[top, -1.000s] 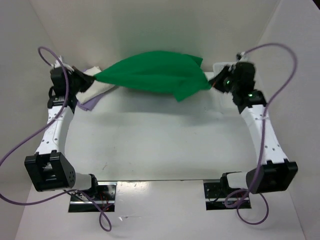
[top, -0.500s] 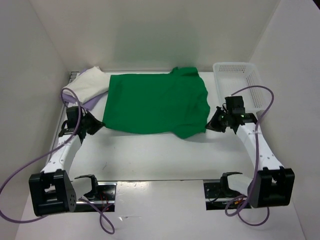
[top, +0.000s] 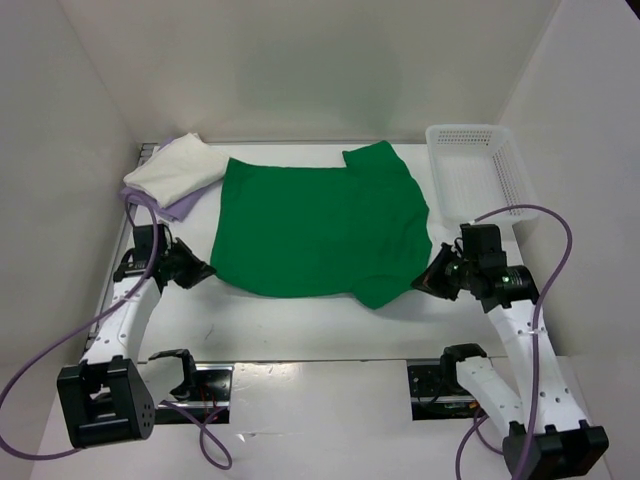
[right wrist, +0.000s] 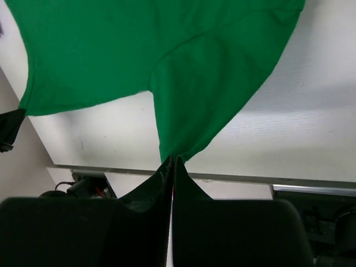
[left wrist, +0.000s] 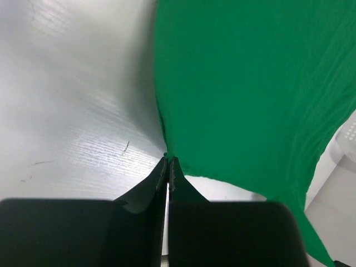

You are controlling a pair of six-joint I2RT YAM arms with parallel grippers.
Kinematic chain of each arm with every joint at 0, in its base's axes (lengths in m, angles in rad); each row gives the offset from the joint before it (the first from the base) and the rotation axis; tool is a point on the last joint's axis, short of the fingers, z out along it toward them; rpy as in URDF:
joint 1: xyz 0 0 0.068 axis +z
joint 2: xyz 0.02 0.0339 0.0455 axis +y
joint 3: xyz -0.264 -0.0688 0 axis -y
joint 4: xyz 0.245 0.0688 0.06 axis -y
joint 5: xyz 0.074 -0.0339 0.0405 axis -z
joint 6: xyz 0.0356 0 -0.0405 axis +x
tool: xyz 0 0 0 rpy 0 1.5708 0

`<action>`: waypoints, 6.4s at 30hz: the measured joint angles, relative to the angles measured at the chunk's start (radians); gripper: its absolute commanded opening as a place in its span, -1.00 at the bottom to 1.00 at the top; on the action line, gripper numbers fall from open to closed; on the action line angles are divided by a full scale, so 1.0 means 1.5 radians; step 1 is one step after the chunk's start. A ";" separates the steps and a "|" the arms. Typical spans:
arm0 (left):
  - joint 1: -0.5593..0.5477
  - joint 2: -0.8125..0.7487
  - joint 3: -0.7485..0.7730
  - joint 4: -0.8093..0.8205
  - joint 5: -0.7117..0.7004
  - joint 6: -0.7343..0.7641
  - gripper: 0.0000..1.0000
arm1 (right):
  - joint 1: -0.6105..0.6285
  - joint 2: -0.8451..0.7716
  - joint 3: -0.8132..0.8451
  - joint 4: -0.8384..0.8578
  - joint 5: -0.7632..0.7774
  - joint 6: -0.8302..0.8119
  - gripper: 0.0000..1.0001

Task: Fold and stack the t-shirts
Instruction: Grap the side of the flattened tshirt closest away from the robot with both arms, then fold the flattened tshirt in 1/3 of the way

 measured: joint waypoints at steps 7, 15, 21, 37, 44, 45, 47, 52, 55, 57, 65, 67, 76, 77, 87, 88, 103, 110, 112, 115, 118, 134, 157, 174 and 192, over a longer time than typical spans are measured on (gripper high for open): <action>0.001 0.054 0.076 -0.003 -0.021 -0.004 -0.99 | 0.000 0.126 0.005 0.063 0.029 0.003 -1.00; 0.001 0.218 0.141 0.092 -0.034 -0.007 -0.99 | -0.046 0.315 0.078 0.176 0.072 -0.031 -1.00; 0.001 0.309 0.159 0.134 -0.047 -0.007 -0.99 | -0.060 0.419 0.165 0.242 0.100 -0.051 -1.00; -0.012 0.447 0.251 0.192 -0.068 -0.021 -0.99 | -0.060 0.684 0.404 0.298 0.125 -0.078 -1.00; -0.020 0.504 0.278 0.210 -0.070 -0.025 -0.99 | -0.060 0.775 0.480 0.308 0.139 -0.088 -1.00; -0.022 0.508 0.282 0.210 -0.070 -0.026 -0.99 | -0.060 0.783 0.485 0.311 0.144 -0.089 -1.00; -0.026 0.513 0.291 0.213 -0.070 -0.030 -0.99 | -0.060 0.788 0.486 0.311 0.154 -0.090 -1.00; -0.040 0.514 0.312 0.225 -0.075 -0.037 -0.99 | -0.061 0.783 0.482 0.313 0.177 -0.094 -1.00; -0.047 0.533 0.341 0.228 -0.080 -0.038 -0.99 | -0.061 0.783 0.482 0.314 0.181 -0.096 -1.00; -0.049 0.555 0.357 0.233 -0.087 -0.037 -0.99 | -0.062 0.783 0.482 0.315 0.183 -0.096 -1.00; -0.048 0.550 0.326 0.230 -0.131 -0.037 0.13 | -0.061 0.810 0.496 0.327 0.178 -0.086 -0.66; -0.044 0.504 0.295 0.225 -0.139 -0.037 0.16 | -0.058 0.811 0.503 0.328 0.176 -0.085 -0.53; -0.008 0.300 0.172 0.242 -0.130 -0.041 -0.29 | -0.056 0.704 0.473 0.351 0.149 -0.084 -1.00; -0.008 0.302 0.157 0.244 -0.123 -0.042 -0.29 | -0.055 0.670 0.446 0.354 0.146 -0.081 -1.00; -0.010 0.397 0.103 0.261 -0.077 -0.073 -0.28 | -0.037 0.397 0.112 0.391 0.095 -0.063 -0.65; -0.009 0.403 0.106 0.265 -0.074 -0.074 -0.36 | -0.037 0.387 0.085 0.389 0.094 -0.060 -0.55; 0.039 0.272 0.019 0.220 -0.049 -0.054 -1.00 | -0.076 0.390 -0.032 0.386 0.110 -0.014 -0.09; 0.095 0.191 -0.042 0.164 -0.045 -0.021 -1.00 | -0.076 0.420 -0.049 0.388 0.129 0.008 -0.09; 0.095 0.191 -0.042 0.163 -0.044 -0.019 -0.99 | -0.076 0.438 -0.051 0.388 0.132 0.012 -0.09; 0.095 0.193 -0.042 0.165 -0.039 -0.018 -0.99 | -0.076 0.483 -0.051 0.401 0.130 0.017 -0.25; 0.095 0.197 -0.043 0.170 -0.033 -0.019 -1.00 | -0.076 0.506 -0.050 0.418 0.121 0.025 -0.48; 0.113 0.163 -0.042 0.090 -0.033 -0.020 -1.00 | -0.174 0.258 -0.142 0.351 0.106 0.140 -0.99; 0.028 0.118 0.063 0.051 -0.080 0.012 -0.74 | -0.027 0.318 0.006 0.346 0.057 0.081 -1.00; -0.079 0.377 0.176 0.137 -0.240 0.069 -0.10 | 0.090 0.541 0.015 0.429 0.046 0.005 -0.10; -0.079 0.411 0.183 0.141 -0.259 0.069 -0.74 | 0.118 0.602 0.044 0.475 0.006 0.009 -0.62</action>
